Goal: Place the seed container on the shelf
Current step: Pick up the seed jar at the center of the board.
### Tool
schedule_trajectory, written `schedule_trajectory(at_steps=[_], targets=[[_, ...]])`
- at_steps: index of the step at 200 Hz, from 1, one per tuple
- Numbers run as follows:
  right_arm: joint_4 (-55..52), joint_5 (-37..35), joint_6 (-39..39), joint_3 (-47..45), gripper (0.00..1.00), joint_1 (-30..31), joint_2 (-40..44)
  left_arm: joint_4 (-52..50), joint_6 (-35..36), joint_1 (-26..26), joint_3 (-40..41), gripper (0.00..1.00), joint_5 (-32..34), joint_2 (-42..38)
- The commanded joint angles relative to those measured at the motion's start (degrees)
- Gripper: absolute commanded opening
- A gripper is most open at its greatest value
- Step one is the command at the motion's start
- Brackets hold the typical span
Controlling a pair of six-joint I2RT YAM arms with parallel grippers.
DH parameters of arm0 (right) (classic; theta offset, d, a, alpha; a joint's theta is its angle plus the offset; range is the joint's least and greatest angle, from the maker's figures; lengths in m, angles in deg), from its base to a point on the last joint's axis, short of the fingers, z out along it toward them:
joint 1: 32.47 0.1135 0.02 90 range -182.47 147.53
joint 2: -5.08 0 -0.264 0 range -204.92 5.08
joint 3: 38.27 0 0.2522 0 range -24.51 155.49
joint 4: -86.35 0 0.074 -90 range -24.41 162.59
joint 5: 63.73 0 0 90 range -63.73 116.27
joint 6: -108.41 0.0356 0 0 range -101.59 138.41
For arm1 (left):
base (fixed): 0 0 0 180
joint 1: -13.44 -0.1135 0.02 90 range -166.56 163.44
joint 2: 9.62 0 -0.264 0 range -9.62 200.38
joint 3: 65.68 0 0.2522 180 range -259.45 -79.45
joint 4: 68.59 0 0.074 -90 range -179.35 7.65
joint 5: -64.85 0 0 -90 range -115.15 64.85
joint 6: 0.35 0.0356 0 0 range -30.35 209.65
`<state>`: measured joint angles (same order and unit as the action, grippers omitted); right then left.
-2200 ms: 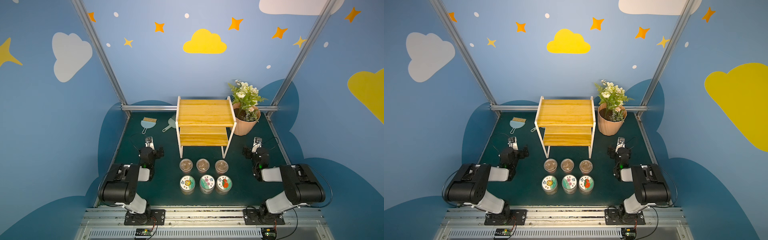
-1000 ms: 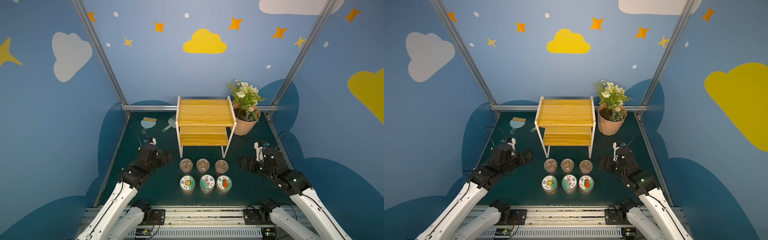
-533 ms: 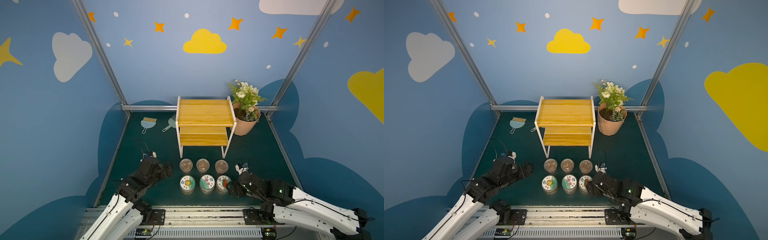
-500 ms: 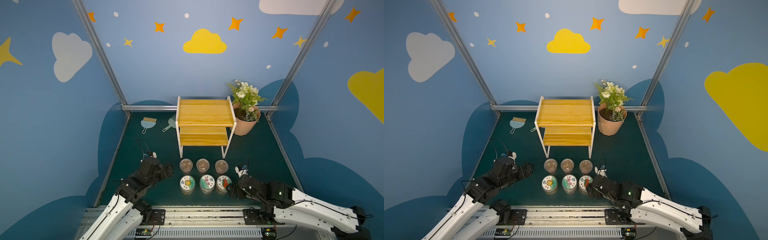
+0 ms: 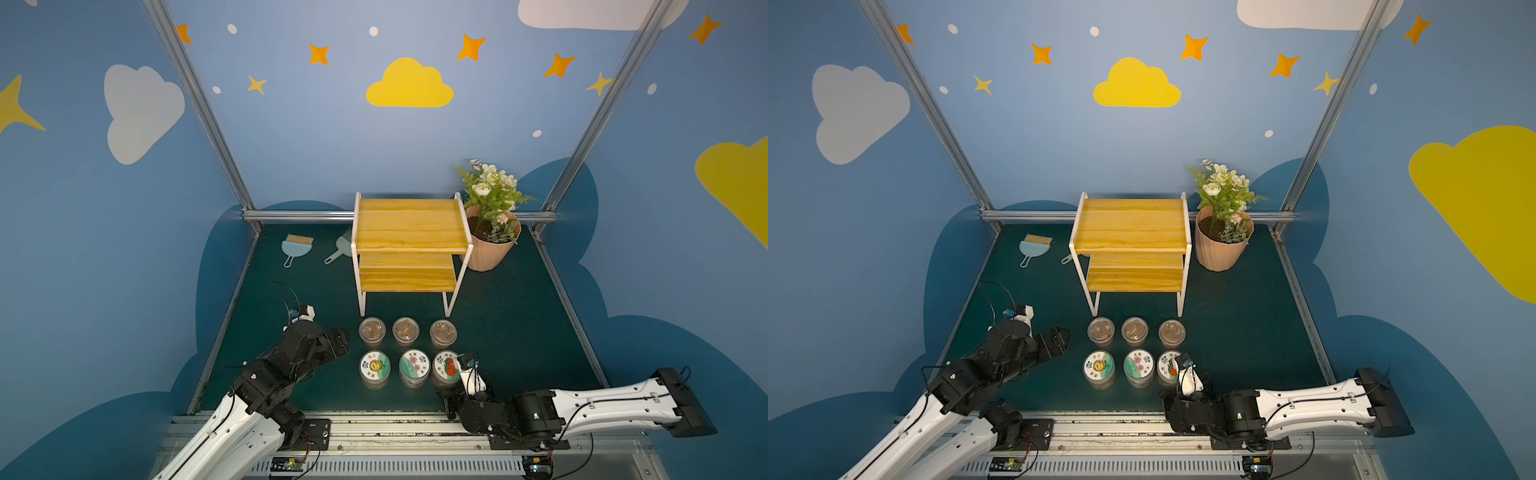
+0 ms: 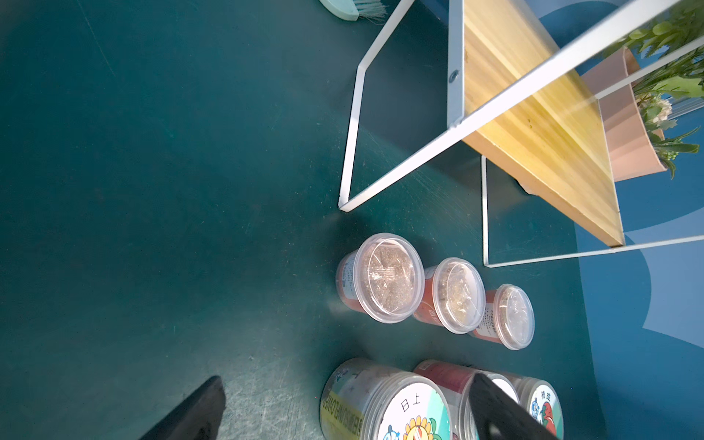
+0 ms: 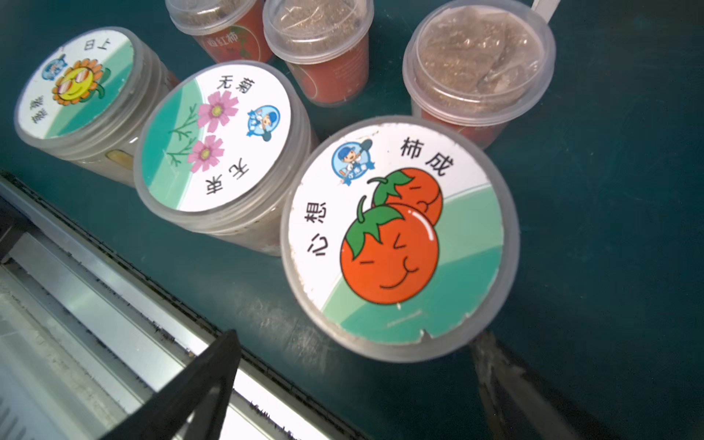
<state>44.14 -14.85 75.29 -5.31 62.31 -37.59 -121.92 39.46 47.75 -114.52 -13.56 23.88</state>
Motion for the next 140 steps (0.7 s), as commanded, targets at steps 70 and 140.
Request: schedule_trajectory(at_steps=[70, 140], targets=[[18.4, -6.3, -8.3, -10.3, 0.98, -0.8, 3.7, 7.2, 1.8, 2.4, 1.9, 1.0, 4.3, 0.4], [27.2, -9.1, -6.4, -13.6, 0.98, -3.2, -2.1, 7.6, 2.7, 2.9, 2.4, 1.0, 3.2, 1.0]])
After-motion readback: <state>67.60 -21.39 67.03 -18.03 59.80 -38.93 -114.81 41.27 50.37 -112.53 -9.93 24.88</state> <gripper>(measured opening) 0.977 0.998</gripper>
